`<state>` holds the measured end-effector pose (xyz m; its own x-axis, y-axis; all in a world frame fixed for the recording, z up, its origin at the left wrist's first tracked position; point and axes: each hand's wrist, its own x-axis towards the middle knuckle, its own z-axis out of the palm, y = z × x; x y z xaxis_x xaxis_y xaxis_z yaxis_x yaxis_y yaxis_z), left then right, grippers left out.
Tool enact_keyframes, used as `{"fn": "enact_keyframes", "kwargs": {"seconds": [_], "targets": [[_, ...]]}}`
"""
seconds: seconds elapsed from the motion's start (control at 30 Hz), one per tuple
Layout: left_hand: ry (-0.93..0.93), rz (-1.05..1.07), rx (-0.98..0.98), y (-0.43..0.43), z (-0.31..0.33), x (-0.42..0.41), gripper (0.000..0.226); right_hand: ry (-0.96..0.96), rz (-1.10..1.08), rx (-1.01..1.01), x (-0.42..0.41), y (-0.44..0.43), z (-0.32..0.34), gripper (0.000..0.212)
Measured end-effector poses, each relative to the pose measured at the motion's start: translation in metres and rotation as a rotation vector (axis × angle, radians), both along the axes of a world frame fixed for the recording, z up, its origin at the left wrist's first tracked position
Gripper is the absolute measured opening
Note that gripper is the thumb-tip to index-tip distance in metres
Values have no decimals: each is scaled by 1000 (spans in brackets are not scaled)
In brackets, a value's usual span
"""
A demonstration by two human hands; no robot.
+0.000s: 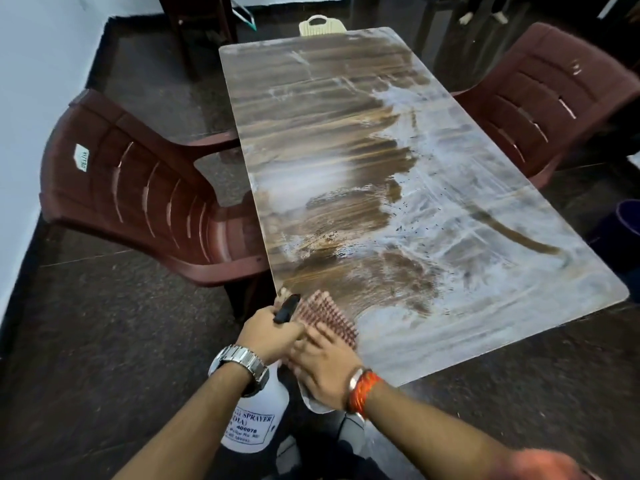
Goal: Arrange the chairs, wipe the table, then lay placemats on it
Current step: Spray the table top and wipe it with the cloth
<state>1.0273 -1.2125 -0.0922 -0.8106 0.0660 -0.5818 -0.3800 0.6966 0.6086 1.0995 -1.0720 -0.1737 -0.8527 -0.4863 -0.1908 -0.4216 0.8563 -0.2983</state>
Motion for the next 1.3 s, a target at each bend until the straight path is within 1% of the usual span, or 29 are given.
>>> {"fn": "enact_keyframes", "kwargs": {"seconds": [0.1,0.13,0.17,0.2,0.27,0.3,0.33,0.37,0.43,0.5,0.6,0.67,0.77,0.87,0.93,1.0,1.07,1.13,1.17,1.23,1.3], "targets": [[-6,-22,-1,-15,2,7,21,34,143,72,52,17,-8,56],[-9,-23,4,-18,2,9,22,48,151,95,59,28,-9,57],[-12,-17,6,-23,3,11,22,35,104,99,61,39,-11,57],[-16,-7,3,-26,3,14,22,19,-3,91,59,48,-13,58],[-29,14,12,-33,4,18,21,17,-316,123,50,52,-12,57],[-33,22,22,-35,4,20,21,19,-438,138,46,46,-10,57],[-32,25,27,-36,4,21,21,21,-491,146,46,34,-9,58],[-27,26,28,-37,3,22,21,14,-466,132,50,18,-9,60],[-2,26,18,-37,3,22,21,41,-285,102,64,-11,-8,62],[24,26,10,-35,4,21,21,31,-121,105,63,-17,-7,60],[46,46,6,-32,6,13,18,0,82,105,24,-2,-5,56],[55,68,9,-28,9,6,18,-18,140,97,-14,8,-4,56],[63,113,6,-19,10,-4,17,8,104,99,-83,23,-2,57],[57,197,8,-11,9,-15,22,29,-9,113,-151,44,-4,58],[47,278,9,-6,6,-21,29,26,-85,126,-194,60,-10,56],[36,355,12,0,4,-23,38,16,-156,136,-227,70,-12,54],[35,428,16,7,2,-22,41,4,-174,168,-243,72,-12,53],[33,495,25,12,3,-21,43,24,-125,182,-235,70,-12,54],[32,524,29,15,3,-20,43,51,-52,169,-220,70,-9,56],[40,561,39,23,6,-18,36,77,182,120,-174,74,-3,62],[55,566,45,32,11,-17,20,68,435,82,-110,79,-2,67]]}}
